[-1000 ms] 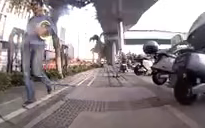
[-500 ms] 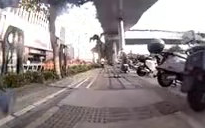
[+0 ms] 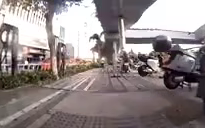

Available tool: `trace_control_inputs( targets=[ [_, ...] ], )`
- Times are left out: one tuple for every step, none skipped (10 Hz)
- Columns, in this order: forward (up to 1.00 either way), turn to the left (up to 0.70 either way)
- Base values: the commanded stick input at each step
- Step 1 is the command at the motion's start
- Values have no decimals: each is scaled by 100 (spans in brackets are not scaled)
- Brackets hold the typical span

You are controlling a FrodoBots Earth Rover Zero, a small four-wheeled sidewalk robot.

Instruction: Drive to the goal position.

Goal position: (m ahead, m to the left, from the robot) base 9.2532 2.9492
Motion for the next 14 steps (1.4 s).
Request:
trace_control_inputs(
  targets=[
    [45,0],
    [45,0],
    [45,0],
    [45,0],
    [45,0],
    [45,0],
    [45,0],
    [45,0],
    [45,-3],
    [45,-16],
    [45,-24],
    [45,-11],
    [45,0],
    [45,0]
  ],
)
